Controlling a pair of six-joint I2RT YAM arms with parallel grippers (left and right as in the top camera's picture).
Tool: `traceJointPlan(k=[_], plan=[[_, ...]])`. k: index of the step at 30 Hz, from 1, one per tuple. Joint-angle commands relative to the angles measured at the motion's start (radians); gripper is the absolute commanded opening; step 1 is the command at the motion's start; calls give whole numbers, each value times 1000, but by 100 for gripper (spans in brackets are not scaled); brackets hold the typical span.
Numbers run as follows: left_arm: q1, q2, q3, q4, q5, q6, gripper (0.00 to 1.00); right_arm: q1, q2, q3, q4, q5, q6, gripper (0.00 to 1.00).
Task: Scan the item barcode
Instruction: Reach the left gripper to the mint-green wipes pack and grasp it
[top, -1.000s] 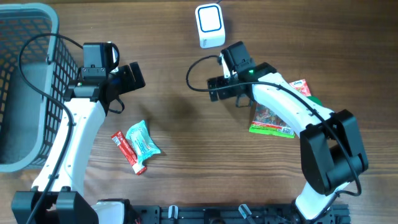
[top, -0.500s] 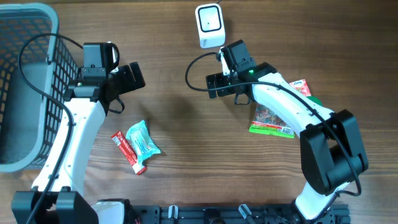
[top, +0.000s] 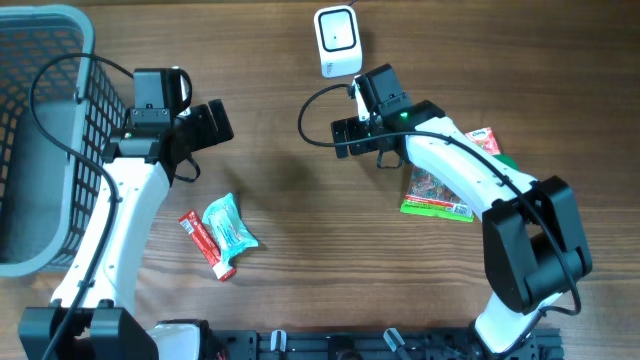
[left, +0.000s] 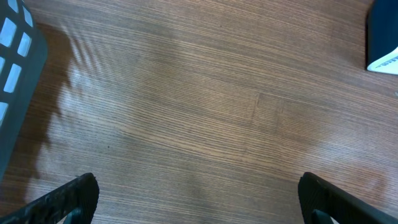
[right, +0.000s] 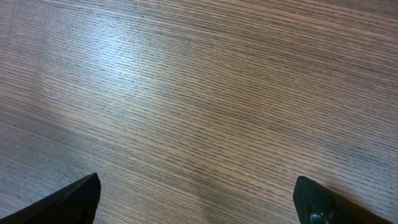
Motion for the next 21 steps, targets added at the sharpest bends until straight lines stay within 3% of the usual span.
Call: traceJointPlan(k=[1, 12, 15, 17, 20, 21], plan=[[6, 6, 3, 3, -14, 20, 100, -2, -13, 13, 4, -13, -6, 100], [6, 6, 3, 3, -14, 20, 100, -2, -13, 13, 11, -18, -5, 100], [6, 6, 3, 4, -13, 20, 100, -2, -13, 13, 31, -210, 108, 100], [6, 6, 3, 10, 13, 19, 100, -2, -13, 13, 31, -301, 149, 100], [6, 5, 3, -72, 198, 20, 100, -2, -13, 12, -32, -301, 152, 100], [6, 5, 3, -107, 207, 19, 65, -2, -13, 12, -50, -301, 147, 100]])
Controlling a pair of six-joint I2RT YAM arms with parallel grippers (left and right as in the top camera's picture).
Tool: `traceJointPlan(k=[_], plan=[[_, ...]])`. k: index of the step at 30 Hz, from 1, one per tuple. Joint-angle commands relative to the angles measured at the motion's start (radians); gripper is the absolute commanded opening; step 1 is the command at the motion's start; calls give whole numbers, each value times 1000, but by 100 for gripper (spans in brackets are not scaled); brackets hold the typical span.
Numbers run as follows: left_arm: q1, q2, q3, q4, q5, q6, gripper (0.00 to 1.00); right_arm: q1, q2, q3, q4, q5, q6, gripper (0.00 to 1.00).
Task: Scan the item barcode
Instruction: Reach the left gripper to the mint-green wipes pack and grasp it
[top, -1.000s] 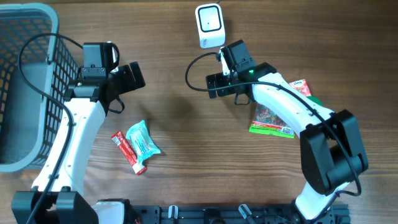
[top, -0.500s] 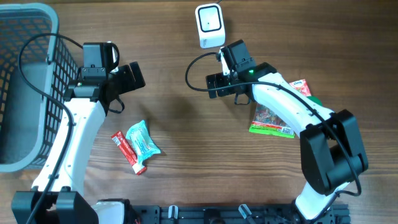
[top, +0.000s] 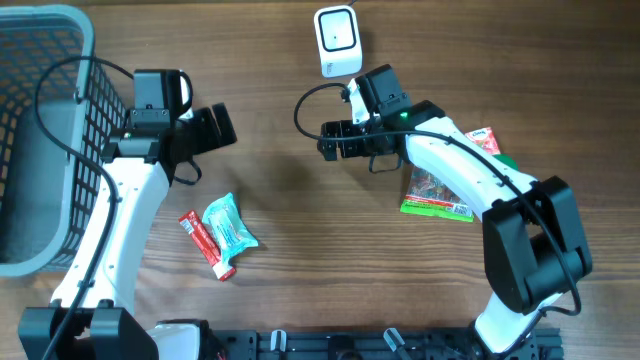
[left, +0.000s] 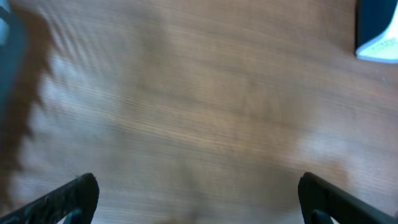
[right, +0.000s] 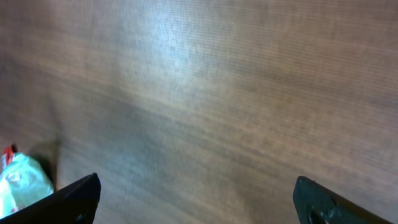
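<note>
The white barcode scanner (top: 337, 40) stands at the table's far middle; its corner (left: 376, 31) shows at the left wrist view's top right. A teal packet (top: 230, 224) and a red stick packet (top: 205, 244) lie at the near left; the teal packet's edge (right: 22, 183) shows low left in the right wrist view. A green snack bag (top: 435, 190) and a red-and-white packet (top: 484, 138) lie under my right arm. My left gripper (top: 215, 125) is open over bare wood, fingertips (left: 68, 196) wide apart. My right gripper (top: 330, 140) is open too, below the scanner, holding nothing.
A grey mesh basket (top: 45, 130) takes up the far left of the table, beside my left arm. Black cables loop from both arms over the wood.
My right gripper has shifted left, and the teal packet now shows at the lower left of its view. The left gripper has shifted slightly; its view is blurred.
</note>
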Motion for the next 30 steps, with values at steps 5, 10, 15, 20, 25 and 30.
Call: traceJointPlan(k=[5, 10, 15, 20, 25, 30], plan=[[5, 5, 1, -375, 73, -220, 15, -6, -13, 12, -51, -49, 23, 100], [-27, 6, -55, -496, 61, -256, 60, -6, -13, 12, -89, 82, 27, 100], [-82, 5, -299, -308, 62, -344, 49, -6, -13, 12, -120, 91, 22, 100], [-118, 5, -386, -123, 63, -350, 29, -6, -13, 12, -121, 91, 21, 100], [-118, 5, -315, -90, 250, -263, 8, -61, -13, 12, -136, 71, -16, 100], [-179, 8, -308, 100, 403, -301, 18, -234, -13, 12, -197, -315, -253, 99]])
